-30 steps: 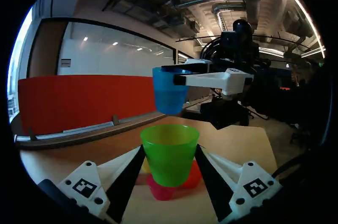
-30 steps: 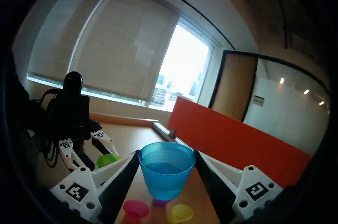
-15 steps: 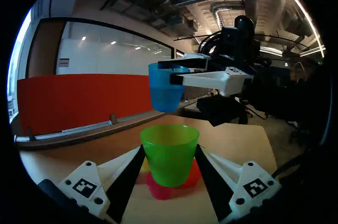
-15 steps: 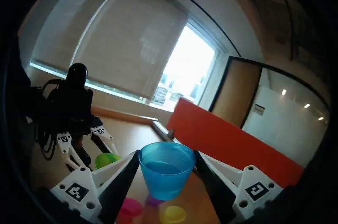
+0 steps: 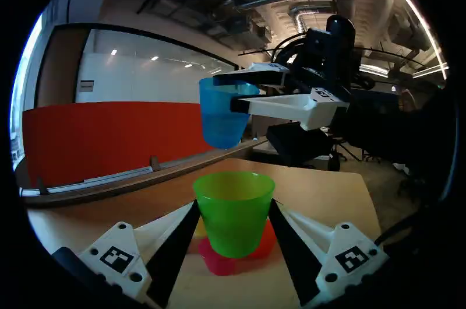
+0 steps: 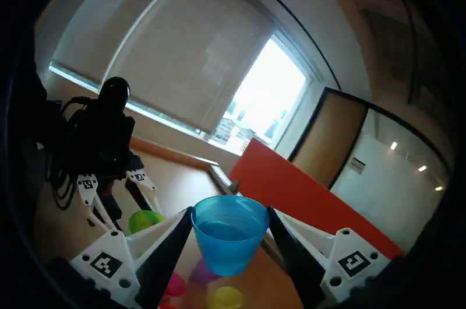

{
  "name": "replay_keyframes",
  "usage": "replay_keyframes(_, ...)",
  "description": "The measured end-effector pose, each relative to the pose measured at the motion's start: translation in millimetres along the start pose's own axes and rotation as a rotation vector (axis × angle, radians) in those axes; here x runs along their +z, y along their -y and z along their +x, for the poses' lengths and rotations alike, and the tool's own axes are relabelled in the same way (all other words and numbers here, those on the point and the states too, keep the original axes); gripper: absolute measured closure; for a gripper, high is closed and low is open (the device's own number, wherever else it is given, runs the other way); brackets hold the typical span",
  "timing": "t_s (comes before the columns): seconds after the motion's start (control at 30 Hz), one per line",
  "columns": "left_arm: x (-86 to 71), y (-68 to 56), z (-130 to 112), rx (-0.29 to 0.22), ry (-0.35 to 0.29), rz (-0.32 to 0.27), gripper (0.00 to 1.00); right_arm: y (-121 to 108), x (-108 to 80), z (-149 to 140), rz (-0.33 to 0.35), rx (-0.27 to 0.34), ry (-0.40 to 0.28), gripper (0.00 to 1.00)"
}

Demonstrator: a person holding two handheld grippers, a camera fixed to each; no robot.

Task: Pour water

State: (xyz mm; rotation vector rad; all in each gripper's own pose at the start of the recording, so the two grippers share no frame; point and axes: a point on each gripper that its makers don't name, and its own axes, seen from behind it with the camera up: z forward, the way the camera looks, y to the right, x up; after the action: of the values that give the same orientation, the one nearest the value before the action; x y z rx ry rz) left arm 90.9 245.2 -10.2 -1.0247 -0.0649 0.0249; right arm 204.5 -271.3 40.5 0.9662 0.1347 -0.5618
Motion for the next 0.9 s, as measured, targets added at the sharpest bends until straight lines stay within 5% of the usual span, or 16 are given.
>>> replay_keyframes(0.9, -2.7, 2.4, 10.0, 0.0, -0.014, 0.0, 0.17, -0.1, 11.2, 14.8, 0.014, -0.21, 0.025, 0.06)
